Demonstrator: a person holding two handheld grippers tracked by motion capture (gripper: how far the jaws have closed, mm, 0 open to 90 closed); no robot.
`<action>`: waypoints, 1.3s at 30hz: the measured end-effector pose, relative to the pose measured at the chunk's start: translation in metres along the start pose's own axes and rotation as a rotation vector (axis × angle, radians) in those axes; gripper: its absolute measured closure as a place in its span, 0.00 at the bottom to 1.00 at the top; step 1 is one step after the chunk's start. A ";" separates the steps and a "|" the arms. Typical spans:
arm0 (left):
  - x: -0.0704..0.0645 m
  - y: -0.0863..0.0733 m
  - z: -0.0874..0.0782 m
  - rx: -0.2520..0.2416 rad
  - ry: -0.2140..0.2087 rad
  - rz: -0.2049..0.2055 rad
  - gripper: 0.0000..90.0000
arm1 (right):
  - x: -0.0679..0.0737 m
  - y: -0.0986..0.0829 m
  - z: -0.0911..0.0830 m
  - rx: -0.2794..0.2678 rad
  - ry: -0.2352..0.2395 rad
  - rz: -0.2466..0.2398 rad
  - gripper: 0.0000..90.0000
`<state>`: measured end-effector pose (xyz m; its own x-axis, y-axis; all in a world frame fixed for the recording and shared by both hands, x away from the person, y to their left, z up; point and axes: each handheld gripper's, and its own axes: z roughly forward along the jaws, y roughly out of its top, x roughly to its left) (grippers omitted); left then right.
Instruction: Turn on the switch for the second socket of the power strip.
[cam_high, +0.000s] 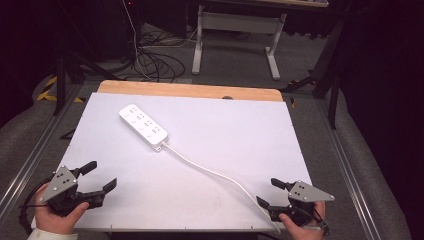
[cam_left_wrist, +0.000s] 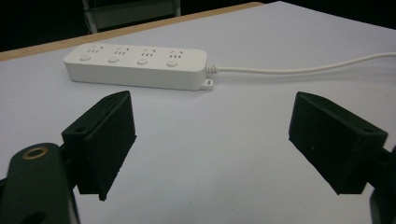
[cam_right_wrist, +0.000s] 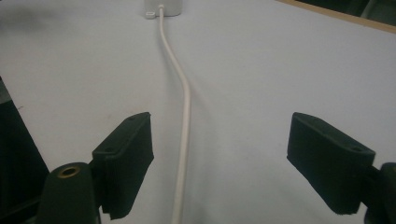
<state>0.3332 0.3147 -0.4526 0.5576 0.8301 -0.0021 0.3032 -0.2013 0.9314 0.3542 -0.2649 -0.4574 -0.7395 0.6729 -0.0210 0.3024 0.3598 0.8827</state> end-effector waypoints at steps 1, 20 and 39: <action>0.000 0.000 0.000 -0.001 0.003 0.001 0.17 | 0.000 0.000 0.000 0.000 0.000 0.000 0.25; -0.004 0.017 0.003 0.031 -0.014 0.011 0.22 | -0.001 0.000 0.001 0.002 -0.001 0.004 0.26; 0.001 0.054 0.017 0.060 -0.094 0.033 0.38 | 0.000 0.000 0.002 0.008 0.004 0.000 0.26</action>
<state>0.3633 0.2957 -0.4084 0.6374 0.7705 -0.0086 0.3273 -0.2606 0.9083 0.3551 -0.2633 -0.4586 -0.7415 0.6707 -0.0190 0.3073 0.3647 0.8790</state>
